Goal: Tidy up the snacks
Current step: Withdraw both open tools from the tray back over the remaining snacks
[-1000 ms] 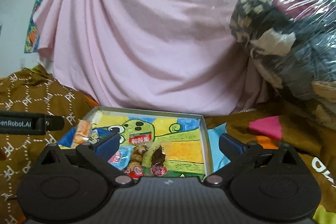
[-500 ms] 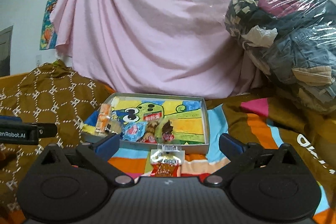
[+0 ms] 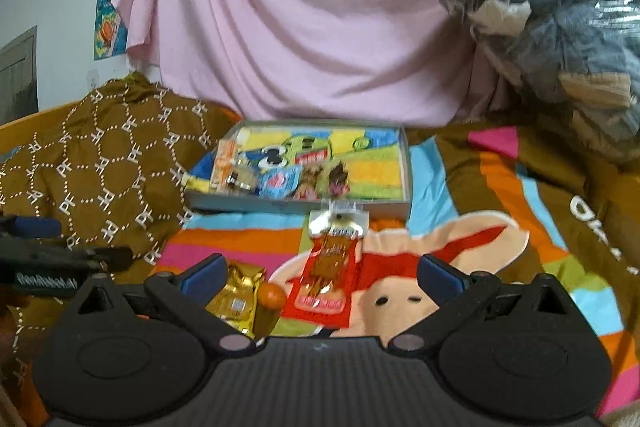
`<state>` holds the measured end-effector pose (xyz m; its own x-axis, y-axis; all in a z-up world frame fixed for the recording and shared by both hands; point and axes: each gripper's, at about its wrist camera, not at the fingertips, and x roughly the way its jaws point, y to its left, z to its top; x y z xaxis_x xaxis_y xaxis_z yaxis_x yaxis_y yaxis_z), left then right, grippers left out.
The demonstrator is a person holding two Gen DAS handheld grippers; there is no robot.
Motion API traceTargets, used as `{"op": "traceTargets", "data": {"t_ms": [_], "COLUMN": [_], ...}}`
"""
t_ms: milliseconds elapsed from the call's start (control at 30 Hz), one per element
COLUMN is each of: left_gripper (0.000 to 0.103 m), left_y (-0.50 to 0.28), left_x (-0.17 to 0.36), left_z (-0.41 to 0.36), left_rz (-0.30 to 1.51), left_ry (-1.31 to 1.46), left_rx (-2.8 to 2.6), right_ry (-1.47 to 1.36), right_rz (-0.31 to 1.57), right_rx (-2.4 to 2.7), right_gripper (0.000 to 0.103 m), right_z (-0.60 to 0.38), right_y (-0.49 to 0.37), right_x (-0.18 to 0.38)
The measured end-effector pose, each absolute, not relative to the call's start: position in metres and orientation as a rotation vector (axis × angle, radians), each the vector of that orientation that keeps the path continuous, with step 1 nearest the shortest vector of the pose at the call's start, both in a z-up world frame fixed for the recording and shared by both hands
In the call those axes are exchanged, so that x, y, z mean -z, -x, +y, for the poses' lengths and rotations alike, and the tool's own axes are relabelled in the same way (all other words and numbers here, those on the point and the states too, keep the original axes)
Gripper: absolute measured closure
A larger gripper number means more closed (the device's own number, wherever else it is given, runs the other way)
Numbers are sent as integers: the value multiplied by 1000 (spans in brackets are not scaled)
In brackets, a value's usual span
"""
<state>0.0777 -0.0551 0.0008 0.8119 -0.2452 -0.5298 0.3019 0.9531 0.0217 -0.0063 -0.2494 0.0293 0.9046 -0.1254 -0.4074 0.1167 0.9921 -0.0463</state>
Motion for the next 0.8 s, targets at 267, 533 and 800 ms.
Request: {"op": "traceTargets", "data": {"t_ms": [267, 533, 800], "left_gripper": [1, 1, 1], "left_y": [-81, -92, -103], "left_x": [10, 23, 30], "left_z": [-57, -55, -54], "left_rz": [620, 725, 784], "left_ry": [-134, -132, -114], "left_rx": [274, 221, 208], "right_ry": [22, 19, 22], "right_rz": [539, 606, 664], "right_rx": [118, 110, 99], "right_gripper": [0, 0, 0], "right_z": [-247, -246, -246], "right_y": [-4, -11, -20], "right_x": [-18, -11, -5]}}
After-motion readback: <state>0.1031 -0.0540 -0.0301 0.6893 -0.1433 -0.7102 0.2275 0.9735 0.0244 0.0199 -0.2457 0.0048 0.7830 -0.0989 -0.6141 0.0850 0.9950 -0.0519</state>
